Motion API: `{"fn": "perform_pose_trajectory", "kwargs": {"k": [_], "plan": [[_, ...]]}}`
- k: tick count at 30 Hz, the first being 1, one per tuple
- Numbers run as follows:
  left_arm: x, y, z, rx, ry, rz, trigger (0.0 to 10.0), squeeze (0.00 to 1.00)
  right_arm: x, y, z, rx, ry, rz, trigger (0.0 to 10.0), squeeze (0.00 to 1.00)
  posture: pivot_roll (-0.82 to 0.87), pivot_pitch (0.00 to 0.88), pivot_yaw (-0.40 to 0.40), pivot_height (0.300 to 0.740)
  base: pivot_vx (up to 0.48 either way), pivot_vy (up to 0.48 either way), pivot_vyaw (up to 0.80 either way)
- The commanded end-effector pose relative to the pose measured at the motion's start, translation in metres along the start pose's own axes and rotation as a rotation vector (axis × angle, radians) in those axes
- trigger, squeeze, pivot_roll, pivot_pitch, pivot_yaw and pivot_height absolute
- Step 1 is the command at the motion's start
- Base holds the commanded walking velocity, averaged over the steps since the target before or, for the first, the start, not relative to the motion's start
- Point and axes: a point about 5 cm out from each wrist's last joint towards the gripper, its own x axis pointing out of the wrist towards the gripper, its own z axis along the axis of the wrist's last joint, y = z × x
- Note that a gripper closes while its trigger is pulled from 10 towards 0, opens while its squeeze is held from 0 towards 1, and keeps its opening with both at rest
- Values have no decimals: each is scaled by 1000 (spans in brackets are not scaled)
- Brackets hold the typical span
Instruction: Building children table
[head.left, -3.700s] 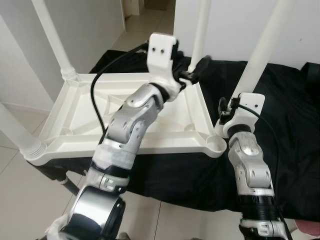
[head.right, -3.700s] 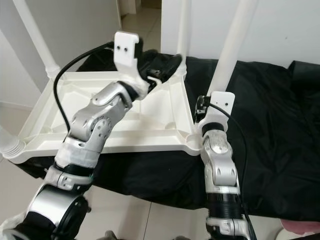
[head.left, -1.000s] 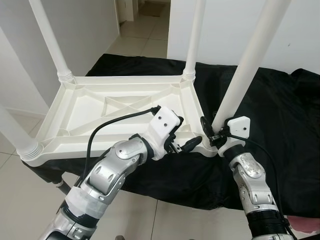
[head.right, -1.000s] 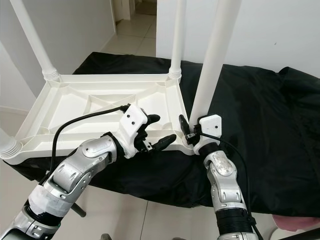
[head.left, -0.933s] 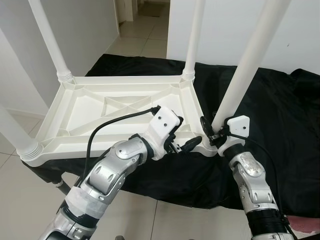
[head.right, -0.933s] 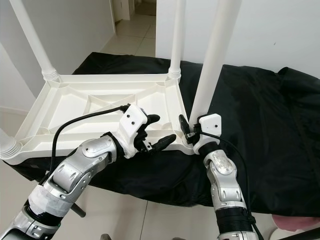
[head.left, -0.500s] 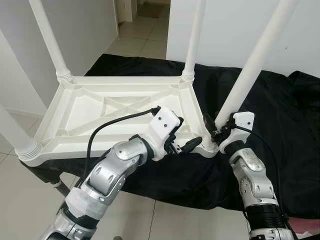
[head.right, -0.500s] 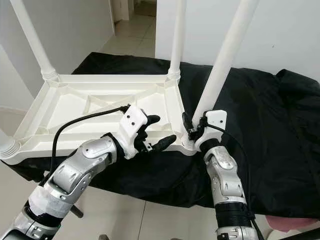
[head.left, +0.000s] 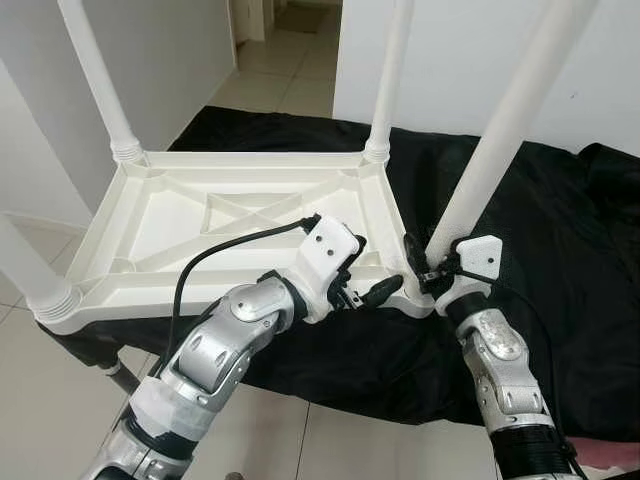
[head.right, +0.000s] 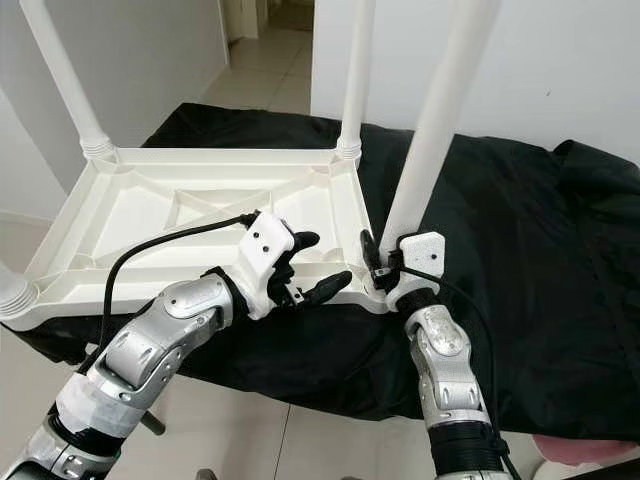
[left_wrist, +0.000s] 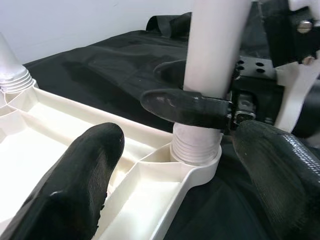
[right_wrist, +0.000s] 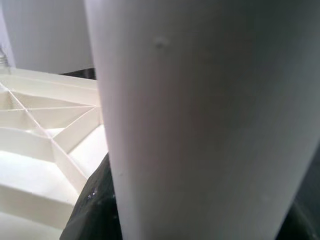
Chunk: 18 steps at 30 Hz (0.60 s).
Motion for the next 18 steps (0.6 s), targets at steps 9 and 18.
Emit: {"fn": "perform_pose_trajectory", "kwargs": {"k": [9,18], "plan": [[1,-1,2,18,2,-46,10000,0,-5,7,-24,67,120,35,10000,0,-57,0,1,740,0,0,0],[1,0,4,20,-5,-40,10000,0,1,2,-28,181,206,-21,10000,0,-53,0,3,740,0,0,0]]}}
